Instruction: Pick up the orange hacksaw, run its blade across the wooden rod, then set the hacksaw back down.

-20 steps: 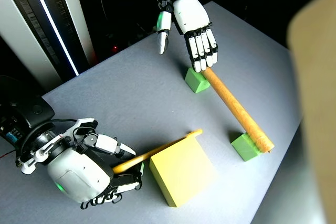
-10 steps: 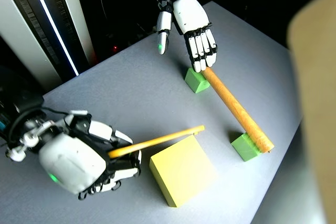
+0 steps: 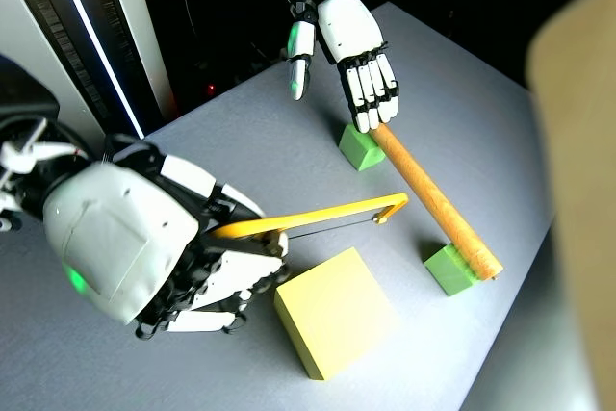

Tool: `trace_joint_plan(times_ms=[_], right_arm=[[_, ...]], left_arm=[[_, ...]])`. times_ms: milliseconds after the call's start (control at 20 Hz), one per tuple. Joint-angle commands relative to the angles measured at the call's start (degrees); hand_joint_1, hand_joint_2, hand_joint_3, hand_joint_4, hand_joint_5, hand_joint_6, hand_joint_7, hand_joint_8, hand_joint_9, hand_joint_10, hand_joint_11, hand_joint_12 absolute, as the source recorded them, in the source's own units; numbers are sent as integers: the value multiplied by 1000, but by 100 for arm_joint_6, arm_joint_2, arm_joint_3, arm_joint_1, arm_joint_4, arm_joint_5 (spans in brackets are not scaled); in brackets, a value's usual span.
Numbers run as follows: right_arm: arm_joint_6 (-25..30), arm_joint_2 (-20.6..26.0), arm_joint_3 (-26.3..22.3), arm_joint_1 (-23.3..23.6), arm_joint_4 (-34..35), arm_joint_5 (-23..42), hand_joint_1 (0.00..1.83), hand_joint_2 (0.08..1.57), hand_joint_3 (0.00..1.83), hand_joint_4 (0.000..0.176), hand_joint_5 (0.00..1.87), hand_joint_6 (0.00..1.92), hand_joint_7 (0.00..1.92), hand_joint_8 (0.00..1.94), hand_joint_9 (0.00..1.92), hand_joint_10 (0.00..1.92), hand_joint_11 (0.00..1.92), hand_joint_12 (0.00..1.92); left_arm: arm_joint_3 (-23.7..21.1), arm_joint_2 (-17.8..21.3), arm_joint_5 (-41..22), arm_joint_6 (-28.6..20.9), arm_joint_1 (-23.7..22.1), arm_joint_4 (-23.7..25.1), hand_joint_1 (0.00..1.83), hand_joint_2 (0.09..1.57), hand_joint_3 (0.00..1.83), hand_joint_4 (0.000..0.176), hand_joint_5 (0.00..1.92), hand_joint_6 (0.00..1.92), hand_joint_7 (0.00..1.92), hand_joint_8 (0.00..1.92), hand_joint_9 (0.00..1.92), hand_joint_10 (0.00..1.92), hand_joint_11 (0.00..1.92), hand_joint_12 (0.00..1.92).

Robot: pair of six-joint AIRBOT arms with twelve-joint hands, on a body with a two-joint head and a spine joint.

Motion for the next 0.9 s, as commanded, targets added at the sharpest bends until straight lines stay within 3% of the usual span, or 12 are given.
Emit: trace_joint_plan(times_ms=[0, 100, 200, 500, 700, 850], right_arm=[[-127, -14, 11, 228, -140, 280, 1231, 1094, 1, 7, 962, 1019, 1109, 781, 1251, 5, 867, 815], [-361, -202, 113, 492, -21, 234, 1230, 1096, 2, 7, 959, 1029, 1104, 782, 1250, 5, 872, 814], [-556, -391, 187, 741, -21, 199, 1232, 1095, 0, 1, 954, 1040, 1118, 757, 1262, 6, 891, 787], [-915, -1033, 350, 1227, -33, 50, 1230, 1098, 0, 8, 957, 1042, 1101, 781, 1245, 0, 876, 767], [-945, -1730, 947, 1227, -72, 285, 1235, 1088, 0, 7, 976, 1004, 1127, 743, 1259, 6, 907, 756], [-1119, -2386, 1559, 1092, -72, 183, 1230, 1097, 0, 8, 959, 1028, 1104, 784, 1247, 0, 902, 728]], left_arm=[[29, -25, -324, -39, -38, 100, 0, 1204, 1, 0, 221, 1, 253, 2, 240, 1, 0, 407], [42, -26, -324, -39, -29, 100, 0, 1204, 0, 0, 184, 0, 213, 1, 204, 0, 0, 353], [55, -29, -324, -39, -27, 100, 0, 1198, 0, 0, 217, 4, 256, 7, 249, 8, 0, 465], [85, -31, -325, -78, -52, 100, 0, 1193, 1, 0, 164, 6, 181, 5, 177, 1, 0, 348], [100, -40, -325, -78, -52, 100, 0, 1188, 0, 0, 150, 1, 166, 5, 160, 3, 0, 310], [129, -56, -325, -76, -55, 101, 0, 1193, 0, 0, 180, 4, 197, 3, 192, 3, 0, 418]])
